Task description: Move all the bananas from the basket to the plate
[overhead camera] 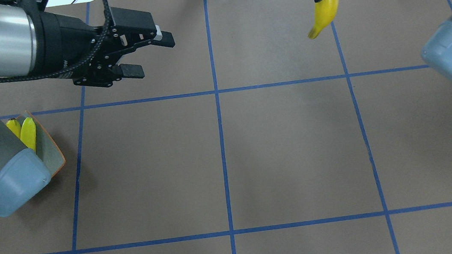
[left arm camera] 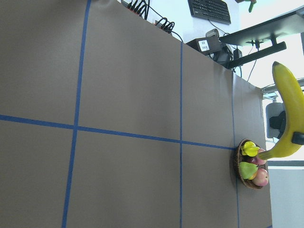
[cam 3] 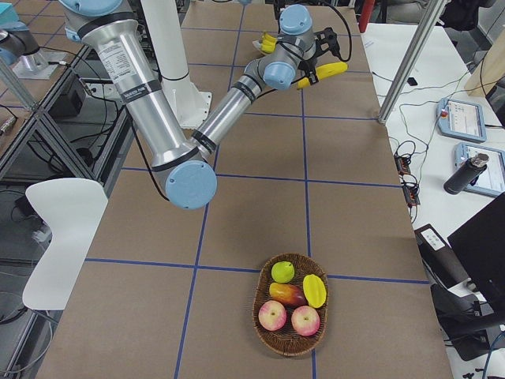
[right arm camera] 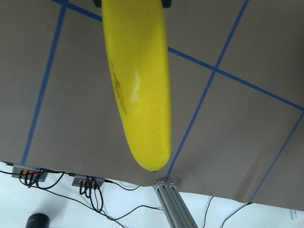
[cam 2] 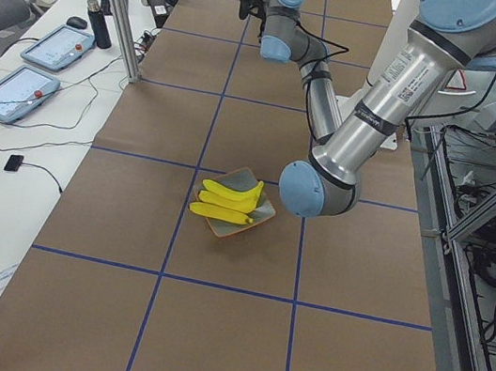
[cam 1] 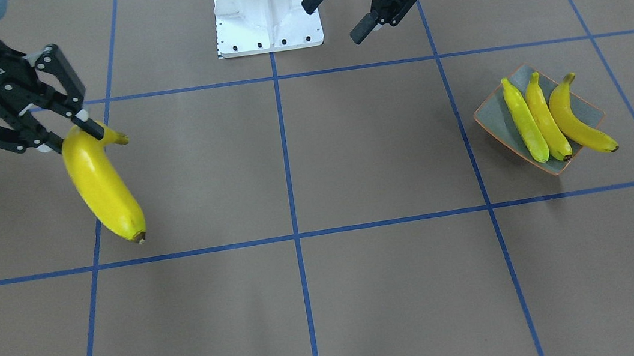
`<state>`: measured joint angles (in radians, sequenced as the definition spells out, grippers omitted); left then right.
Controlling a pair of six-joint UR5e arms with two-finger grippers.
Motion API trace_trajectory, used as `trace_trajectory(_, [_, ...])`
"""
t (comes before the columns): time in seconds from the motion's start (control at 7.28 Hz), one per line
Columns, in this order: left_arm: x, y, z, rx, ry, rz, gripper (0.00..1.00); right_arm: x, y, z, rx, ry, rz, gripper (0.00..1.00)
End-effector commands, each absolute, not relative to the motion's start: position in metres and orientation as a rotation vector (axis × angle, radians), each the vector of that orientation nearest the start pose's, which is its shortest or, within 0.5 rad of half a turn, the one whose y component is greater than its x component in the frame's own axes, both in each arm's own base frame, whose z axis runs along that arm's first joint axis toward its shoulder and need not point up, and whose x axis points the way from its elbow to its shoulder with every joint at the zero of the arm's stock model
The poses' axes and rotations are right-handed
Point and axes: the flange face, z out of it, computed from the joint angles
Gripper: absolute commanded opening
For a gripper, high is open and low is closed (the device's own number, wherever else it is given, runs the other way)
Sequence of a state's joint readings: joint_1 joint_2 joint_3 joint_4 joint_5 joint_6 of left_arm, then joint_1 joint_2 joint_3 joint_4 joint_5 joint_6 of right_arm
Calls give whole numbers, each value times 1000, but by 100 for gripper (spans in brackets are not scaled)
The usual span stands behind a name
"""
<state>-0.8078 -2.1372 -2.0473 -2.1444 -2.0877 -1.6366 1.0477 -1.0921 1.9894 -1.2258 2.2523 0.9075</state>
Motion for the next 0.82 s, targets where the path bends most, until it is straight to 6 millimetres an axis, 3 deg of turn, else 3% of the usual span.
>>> trace_trajectory(0.0, [311, -433, 63, 214, 1652, -305, 100, -264, -473, 140, 544, -1258, -77, 0])
trace_trajectory(0.27, [315, -437, 59, 206, 1659, -311, 100, -294, -449, 107, 562, -1310, -52, 0])
trace_trajectory(0.41, [315, -438, 57, 202, 1662, -319, 100, -305, -428, 96, 588, -1332, -40, 0])
trace_trajectory(0.69, [321, -445, 60, 205, 1672, -391, 100, -323, -407, 84, 609, -1356, -13, 0])
